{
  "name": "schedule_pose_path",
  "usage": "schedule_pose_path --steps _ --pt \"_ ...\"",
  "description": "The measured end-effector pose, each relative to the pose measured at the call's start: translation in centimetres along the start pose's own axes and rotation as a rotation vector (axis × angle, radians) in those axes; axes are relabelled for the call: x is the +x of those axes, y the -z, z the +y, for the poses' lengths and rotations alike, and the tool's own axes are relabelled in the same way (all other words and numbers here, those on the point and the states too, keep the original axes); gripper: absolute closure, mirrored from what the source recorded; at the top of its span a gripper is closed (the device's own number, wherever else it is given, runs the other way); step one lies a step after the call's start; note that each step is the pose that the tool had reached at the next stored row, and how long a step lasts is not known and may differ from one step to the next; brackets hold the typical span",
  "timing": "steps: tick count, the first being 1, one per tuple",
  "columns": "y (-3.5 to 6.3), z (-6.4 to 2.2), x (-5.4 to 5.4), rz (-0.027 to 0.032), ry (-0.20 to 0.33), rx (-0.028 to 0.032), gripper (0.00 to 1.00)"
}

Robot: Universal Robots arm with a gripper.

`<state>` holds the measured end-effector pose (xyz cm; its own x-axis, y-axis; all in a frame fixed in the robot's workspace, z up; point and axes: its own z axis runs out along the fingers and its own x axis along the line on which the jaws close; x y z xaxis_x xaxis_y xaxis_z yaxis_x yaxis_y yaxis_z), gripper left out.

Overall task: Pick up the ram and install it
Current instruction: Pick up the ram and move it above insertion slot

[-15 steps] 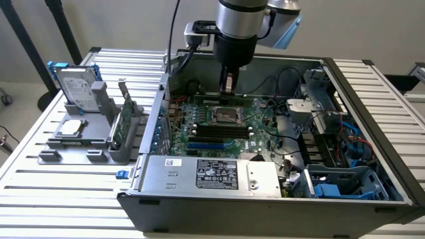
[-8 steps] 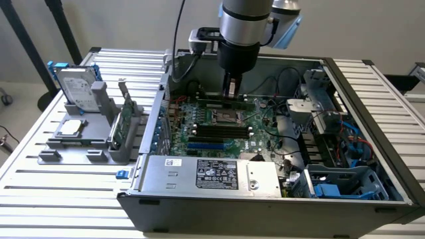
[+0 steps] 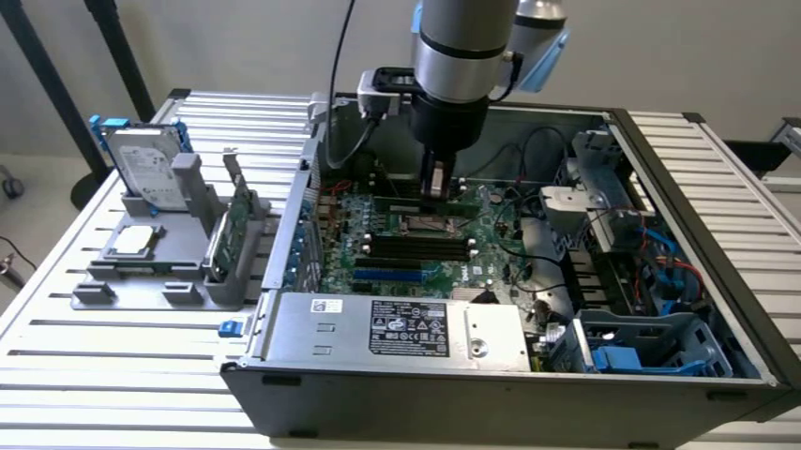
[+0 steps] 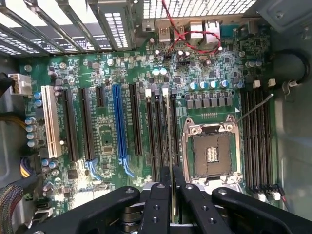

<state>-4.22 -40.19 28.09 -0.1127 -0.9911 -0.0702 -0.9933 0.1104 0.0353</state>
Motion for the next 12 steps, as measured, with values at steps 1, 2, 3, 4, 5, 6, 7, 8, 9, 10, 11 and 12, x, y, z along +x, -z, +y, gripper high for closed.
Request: schedule_pose_path --steps 1,2,3,4,5,6,7,8,9,10,11,12 --pt "-0.18 -0.02 0.1 0.0000 0.000 0.0000 0.86" --pt "-0.35 -0.03 0.1 -0.0001 0.000 0.0001 0.86" --pt "-0.52 -0.04 0.2 -0.0001 0.000 0.0000 0.86" --pt "-0.70 -0.06 0.3 -0.0001 0.000 0.0001 0.86" --pt "-0.89 -0.07 0.4 0.0000 0.000 0.0000 0.86" --pt "-1.06 -0.09 0.5 0.0000 0.000 0.0000 0.86" --pt "-1.23 -0.10 0.6 -0.0001 0.000 0.0000 0.86" --pt "-1.40 -0.12 0.7 -0.0001 0.000 0.0000 0.86" --pt "-1.57 -0.14 0.8 0.0001 0.000 0.0000 0.86" --pt "-1.74 -0.16 1.0 0.0001 0.000 0.0000 0.86" --pt "-1.91 -0.18 1.1 0.0000 0.000 0.0000 0.86" --pt "-2.11 -0.20 1.2 0.0001 0.000 0.0000 0.86"
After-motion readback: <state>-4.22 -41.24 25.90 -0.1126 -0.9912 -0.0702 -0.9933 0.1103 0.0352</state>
